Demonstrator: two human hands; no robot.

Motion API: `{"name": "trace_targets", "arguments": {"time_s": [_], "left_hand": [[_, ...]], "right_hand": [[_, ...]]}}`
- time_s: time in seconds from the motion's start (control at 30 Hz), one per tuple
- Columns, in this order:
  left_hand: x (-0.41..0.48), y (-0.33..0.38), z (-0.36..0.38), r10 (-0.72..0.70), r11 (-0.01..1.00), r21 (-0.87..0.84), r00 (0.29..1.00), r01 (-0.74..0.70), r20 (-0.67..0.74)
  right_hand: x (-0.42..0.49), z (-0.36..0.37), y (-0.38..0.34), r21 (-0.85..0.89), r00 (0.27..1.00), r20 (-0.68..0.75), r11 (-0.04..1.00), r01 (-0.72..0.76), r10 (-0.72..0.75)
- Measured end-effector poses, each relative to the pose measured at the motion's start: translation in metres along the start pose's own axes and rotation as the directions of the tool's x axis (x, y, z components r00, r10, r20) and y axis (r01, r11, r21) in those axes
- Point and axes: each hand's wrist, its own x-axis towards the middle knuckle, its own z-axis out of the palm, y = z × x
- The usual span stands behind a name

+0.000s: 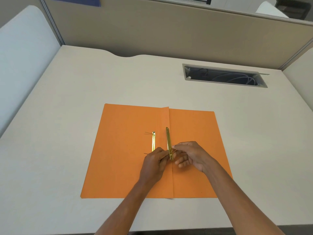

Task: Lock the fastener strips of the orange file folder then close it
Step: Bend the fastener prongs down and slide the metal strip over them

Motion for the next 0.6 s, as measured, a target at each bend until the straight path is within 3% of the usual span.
{"name": "trace_targets", "arguments": {"time_s": [0.17, 0.43, 0.6], "left_hand": [[-0.002, -0.002, 0.0, 0.008, 1.0, 0.021, 1.0, -0.008, 0.02], [-0.003, 0.002, -0.003, -0.032, 0.999, 0.021, 0.999, 0.032, 0.013], [-0.013, -0.001, -0.006, -0.096, 0.993, -0.072, 0.995, 0.097, 0.017]], "right_hand": [[0.004, 0.004, -0.003, -0.13, 0.997, -0.055, 0.991, 0.039, -0.046], [0.011, 0.011, 0.006, -0.109, 0.989, -0.075, 0.987, 0.115, -0.124], [0.013, 0.012, 0.01, -0.105, 0.989, -0.063, 0.986, 0.128, -0.135]]}}
